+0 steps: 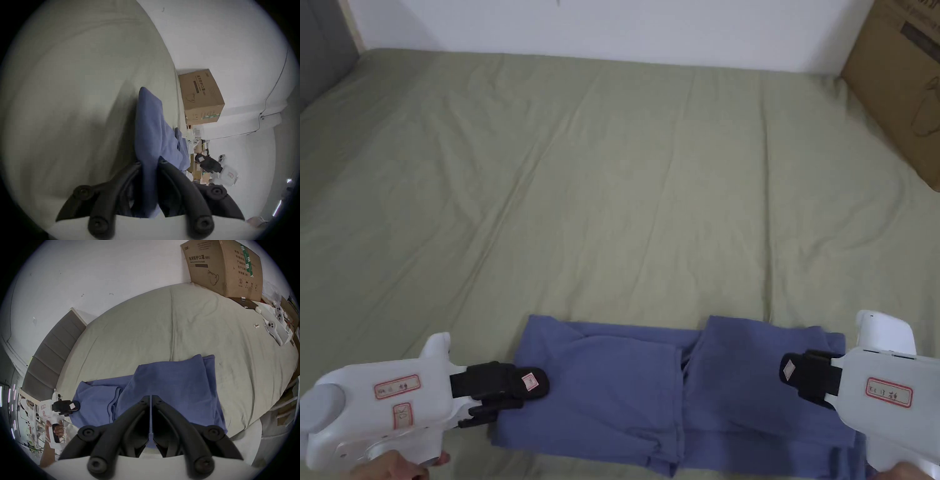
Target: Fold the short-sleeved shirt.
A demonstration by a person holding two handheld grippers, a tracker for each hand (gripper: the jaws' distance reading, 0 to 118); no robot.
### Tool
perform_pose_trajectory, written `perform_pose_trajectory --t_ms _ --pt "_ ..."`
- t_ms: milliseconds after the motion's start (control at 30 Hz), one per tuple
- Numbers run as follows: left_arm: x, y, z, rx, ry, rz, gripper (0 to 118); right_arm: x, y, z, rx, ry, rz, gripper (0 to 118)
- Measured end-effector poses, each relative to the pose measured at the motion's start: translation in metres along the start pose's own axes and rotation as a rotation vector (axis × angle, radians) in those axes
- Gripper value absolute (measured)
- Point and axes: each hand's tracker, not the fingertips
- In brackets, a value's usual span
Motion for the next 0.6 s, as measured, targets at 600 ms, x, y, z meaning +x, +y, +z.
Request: perform_pose_trajectory --t_ms 600 --pt "0.066 0.001 0.078 0.183 0.118 -0.108 11 0.023 -0.016 -0.002 -0.02 0.025 -0.046 2"
